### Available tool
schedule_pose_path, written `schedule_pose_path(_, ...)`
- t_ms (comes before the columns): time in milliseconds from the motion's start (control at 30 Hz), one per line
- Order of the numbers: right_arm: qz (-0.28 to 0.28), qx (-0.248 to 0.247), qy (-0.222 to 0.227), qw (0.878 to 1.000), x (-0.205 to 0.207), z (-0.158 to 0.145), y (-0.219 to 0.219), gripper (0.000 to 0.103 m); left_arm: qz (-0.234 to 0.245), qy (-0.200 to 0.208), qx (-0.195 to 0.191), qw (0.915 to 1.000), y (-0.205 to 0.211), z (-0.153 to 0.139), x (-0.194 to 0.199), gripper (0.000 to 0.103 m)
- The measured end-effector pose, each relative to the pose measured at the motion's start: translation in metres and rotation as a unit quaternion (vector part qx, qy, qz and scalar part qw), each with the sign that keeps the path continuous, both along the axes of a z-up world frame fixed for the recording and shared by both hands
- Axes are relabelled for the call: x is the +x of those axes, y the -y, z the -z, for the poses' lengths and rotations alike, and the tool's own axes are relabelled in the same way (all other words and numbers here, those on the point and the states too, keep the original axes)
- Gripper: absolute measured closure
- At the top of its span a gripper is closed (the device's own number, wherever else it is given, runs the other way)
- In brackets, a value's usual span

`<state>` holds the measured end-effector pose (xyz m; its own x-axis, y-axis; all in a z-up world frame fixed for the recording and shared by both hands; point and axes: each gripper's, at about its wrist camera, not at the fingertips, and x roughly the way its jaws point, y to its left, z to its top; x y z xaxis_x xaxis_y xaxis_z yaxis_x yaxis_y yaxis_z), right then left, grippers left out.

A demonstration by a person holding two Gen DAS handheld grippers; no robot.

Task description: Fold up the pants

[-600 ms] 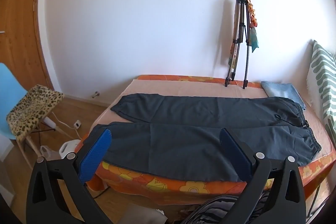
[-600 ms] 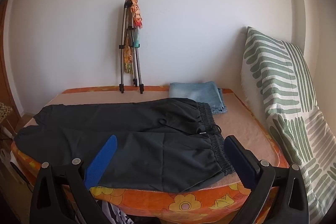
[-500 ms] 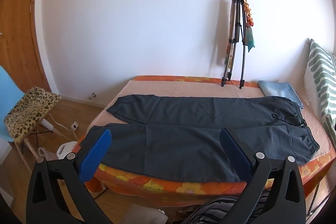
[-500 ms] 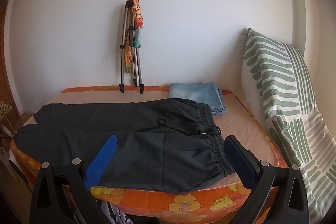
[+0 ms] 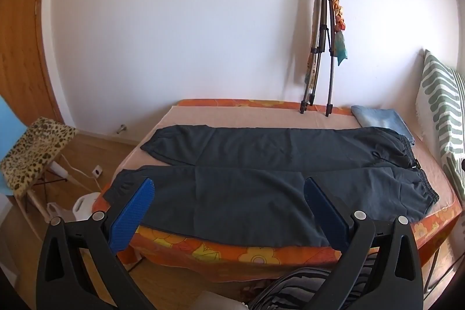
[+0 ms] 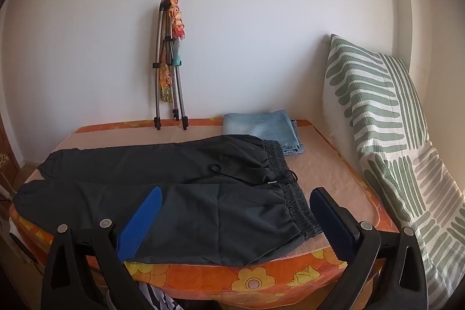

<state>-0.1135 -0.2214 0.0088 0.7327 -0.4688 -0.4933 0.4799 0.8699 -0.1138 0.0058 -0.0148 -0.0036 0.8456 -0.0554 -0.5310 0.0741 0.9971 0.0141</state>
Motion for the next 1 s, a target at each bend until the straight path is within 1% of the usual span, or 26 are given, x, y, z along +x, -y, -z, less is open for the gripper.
schedule_pose_path(267, -0.005, 0.005, 0.004, 1.000, 0.0008, 0.0032, -0.0003, 0.000, -0.006, 0.002, 0.000, 1.0000, -0.0028, 0.0012, -0.0021, 0.000)
schedule_pose_path(1000, -0.008, 0.007, 0.008, 1.000, 0.0019, -0.0011, 0.0013, 0.000, -0.013, 0.002, -0.002, 0.9999, -0.0070, 0.0053, -0.0010, 0.000)
